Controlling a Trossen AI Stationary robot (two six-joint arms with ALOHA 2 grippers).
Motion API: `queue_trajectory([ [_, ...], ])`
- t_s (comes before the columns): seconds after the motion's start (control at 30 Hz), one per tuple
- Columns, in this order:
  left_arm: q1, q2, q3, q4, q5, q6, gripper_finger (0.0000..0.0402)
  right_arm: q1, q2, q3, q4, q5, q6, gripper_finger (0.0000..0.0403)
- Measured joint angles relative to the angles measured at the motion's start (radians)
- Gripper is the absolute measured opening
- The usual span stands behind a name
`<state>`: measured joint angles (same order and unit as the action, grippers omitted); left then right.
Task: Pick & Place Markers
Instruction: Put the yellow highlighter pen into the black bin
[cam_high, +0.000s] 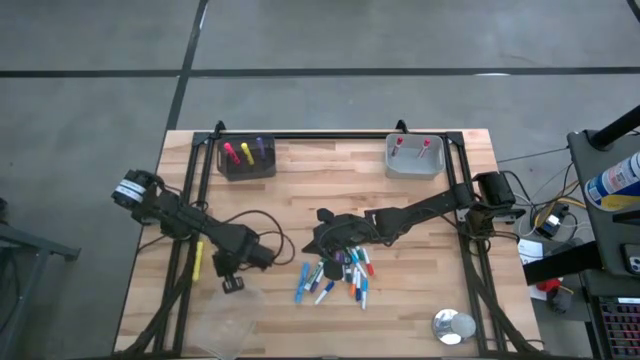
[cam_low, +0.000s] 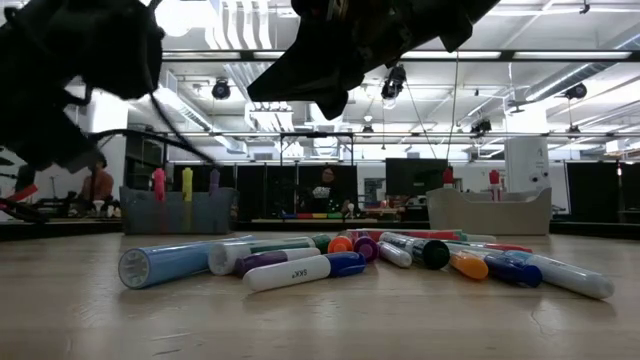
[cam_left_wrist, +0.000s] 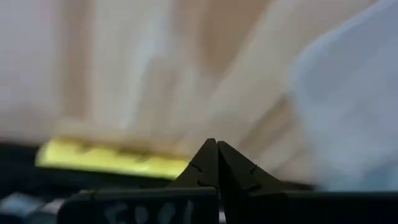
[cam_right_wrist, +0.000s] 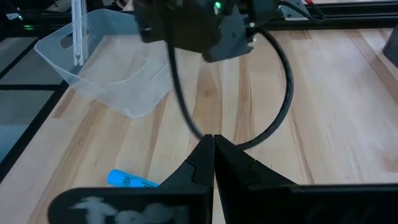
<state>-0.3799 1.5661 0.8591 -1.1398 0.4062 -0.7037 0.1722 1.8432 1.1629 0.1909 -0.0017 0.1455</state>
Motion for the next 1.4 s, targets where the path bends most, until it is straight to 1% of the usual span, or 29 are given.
queue_trajectory([
  [0.17, 0.015, 0.000, -0.016, -0.157, -0.091, 0.096, 0.0000, 0.000, 0.000, 0.000, -0.001, 0.000, 0.000, 0.0008],
  [0.23, 0.030, 0.000, -0.019, -0.175, -0.110, 0.125, 0.0000, 0.000, 0.000, 0.000, -0.001, 0.000, 0.000, 0.0008],
  [0.37, 0.066, 0.000, -0.049, -0.175, -0.115, 0.150, 0.0000, 0.000, 0.000, 0.000, -0.001, 0.000, 0.002, 0.0008],
  [0.47, 0.088, -0.002, -0.083, -0.182, -0.094, 0.174, 0.0000, 0.000, 0.000, 0.000, -0.002, 0.000, 0.004, 0.0008],
  [0.53, 0.097, -0.001, -0.108, -0.193, -0.082, 0.190, 0.0000, 0.000, 0.000, 0.000, -0.002, 0.000, 0.004, 0.0008],
  [0.67, 0.104, 0.000, -0.149, -0.200, -0.090, 0.186, 0.0000, 0.000, 0.000, 0.000, -0.004, 0.000, 0.003, 0.0008],
  [0.9, 0.103, -0.003, -0.148, -0.211, -0.041, 0.171, 0.0000, 0.000, 0.000, 0.000, -0.004, 0.000, 0.000, 0.0008],
  [1.23, 0.104, -0.063, -0.092, -0.223, -0.061, 0.168, 0.0000, 0.000, 0.000, 0.000, -0.003, 0.000, 0.000, 0.0008],
  [1.37, 0.104, -0.072, -0.106, -0.282, -0.132, 0.167, 0.0000, 0.000, 0.000, 0.000, -0.003, 0.000, 0.000, 0.0008],
  [1.4, 0.104, -0.074, -0.113, -0.285, -0.136, 0.177, 0.0000, 0.000, 0.000, 0.000, -0.003, 0.000, -0.001, 0.0008],
])
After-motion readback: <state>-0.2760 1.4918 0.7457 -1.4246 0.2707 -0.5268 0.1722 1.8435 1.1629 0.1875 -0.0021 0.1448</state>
